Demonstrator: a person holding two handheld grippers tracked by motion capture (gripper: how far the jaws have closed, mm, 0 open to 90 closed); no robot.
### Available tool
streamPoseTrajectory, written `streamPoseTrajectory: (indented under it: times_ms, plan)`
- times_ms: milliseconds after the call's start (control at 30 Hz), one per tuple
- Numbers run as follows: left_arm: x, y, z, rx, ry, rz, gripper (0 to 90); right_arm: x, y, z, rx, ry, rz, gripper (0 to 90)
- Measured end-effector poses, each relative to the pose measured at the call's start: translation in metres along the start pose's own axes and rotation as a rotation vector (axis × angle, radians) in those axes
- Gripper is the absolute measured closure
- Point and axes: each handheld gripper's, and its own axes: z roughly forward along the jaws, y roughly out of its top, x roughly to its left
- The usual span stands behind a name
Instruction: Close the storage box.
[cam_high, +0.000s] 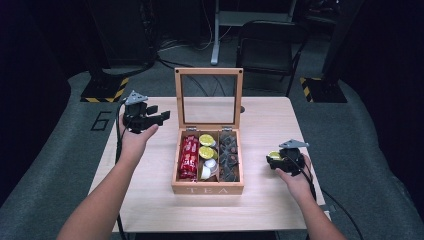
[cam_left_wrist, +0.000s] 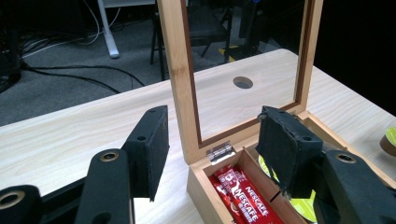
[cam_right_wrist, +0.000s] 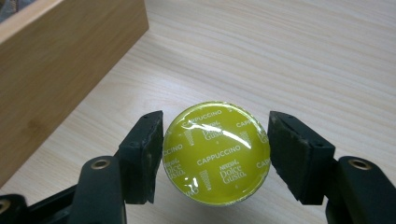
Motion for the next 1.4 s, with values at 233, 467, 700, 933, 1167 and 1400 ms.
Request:
streamPoseTrajectory:
  times_ms: [233,467,700,933,1167,1400]
  plan:
    - [0.0,-0.001,0.0,0.006,-0.002,0.002,43.1,-0.005,-0.004,0.002,0.009,-0.014,0.01,36.8]
    - [0.001,-0.003,0.0,0.006,0.001,-0.003,43.0,-0.009,-0.008,0.005,0.028,-0.034,0.029,36.8]
    - [0.0,-0.005,0.002,0.011,0.002,-0.003,43.1,-0.012,-0.012,0.007,0.044,-0.044,0.043,36.7]
    - [-0.001,-0.007,0.005,0.013,-0.002,-0.009,43.1,-0.016,-0.017,0.007,0.036,-0.037,0.06,36.7]
    - [0.0,-0.007,0.004,0.013,0.0,-0.008,43.0,-0.017,-0.019,0.005,0.039,-0.029,0.07,36.1]
    - [0.0,-0.007,0.003,0.014,0.001,-0.007,43.1,-0.017,-0.019,0.005,0.026,-0.025,0.072,34.5]
